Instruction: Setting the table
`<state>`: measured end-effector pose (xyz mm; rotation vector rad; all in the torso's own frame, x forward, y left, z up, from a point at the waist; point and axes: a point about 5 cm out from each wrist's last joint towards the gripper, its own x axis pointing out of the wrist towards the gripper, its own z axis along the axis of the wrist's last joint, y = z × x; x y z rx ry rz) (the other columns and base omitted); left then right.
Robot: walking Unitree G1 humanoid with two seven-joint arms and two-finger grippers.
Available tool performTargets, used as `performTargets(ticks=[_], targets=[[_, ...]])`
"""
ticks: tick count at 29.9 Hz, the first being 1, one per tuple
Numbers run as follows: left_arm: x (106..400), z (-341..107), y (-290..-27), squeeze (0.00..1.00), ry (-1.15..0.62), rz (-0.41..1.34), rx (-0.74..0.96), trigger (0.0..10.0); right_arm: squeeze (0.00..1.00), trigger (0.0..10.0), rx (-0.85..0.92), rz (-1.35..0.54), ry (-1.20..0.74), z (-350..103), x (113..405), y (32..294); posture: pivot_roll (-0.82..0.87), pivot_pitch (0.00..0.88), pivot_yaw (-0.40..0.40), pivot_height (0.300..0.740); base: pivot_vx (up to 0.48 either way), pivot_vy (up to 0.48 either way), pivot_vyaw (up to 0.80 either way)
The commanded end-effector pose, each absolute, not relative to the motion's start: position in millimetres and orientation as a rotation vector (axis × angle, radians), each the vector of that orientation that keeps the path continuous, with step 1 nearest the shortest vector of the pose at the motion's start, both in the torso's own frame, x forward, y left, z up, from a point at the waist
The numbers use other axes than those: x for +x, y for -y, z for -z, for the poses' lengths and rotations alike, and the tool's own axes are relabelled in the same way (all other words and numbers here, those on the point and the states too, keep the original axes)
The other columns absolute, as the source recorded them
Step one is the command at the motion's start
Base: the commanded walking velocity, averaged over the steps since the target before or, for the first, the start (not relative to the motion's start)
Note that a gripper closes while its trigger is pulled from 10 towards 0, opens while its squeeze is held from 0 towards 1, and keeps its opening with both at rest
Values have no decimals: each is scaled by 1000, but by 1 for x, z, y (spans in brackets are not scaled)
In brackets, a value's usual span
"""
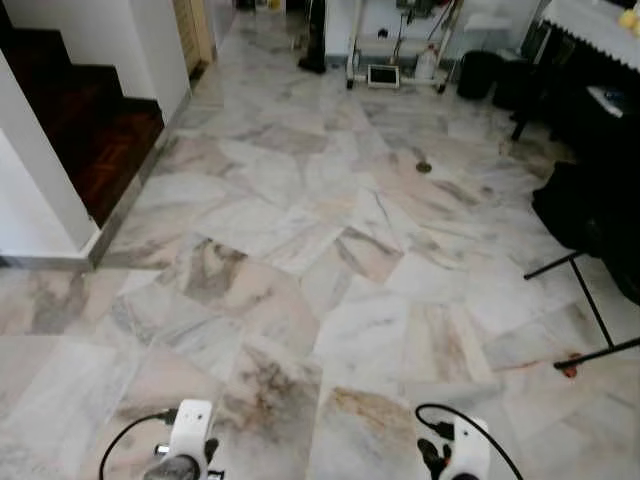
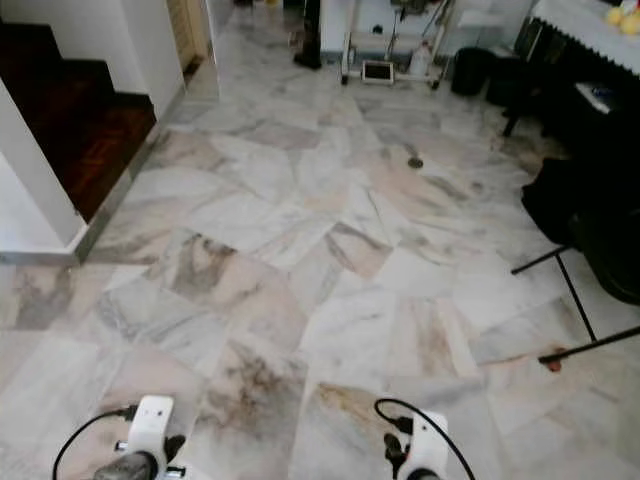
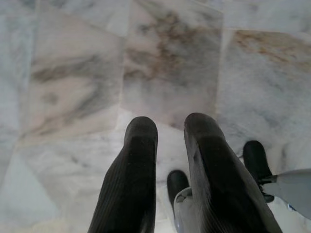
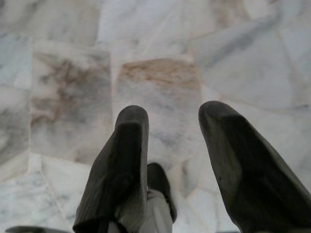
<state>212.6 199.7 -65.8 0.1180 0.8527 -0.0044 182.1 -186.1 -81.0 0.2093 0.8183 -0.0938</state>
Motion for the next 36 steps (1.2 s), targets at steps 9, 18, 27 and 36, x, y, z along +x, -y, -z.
performTargets(ticks=[9,18,27,36], targets=[[207,69,-197,0,-866,14,132,10000,0,10000,213,102,-832,82,182,185,53,0,-41,740,0,0,-686],[208,68,-197,0,-859,22,148,10000,0,10000,213,98,-828,81,184,185,56,0,-43,740,0,-117,-687],[209,68,-197,0,-857,22,143,10000,0,10000,211,100,-830,81,183,186,54,0,-45,740,0,0,-685],[209,68,-198,0,-856,21,138,10000,0,10000,209,104,-830,81,183,186,54,0,-44,740,0,0,-681]])
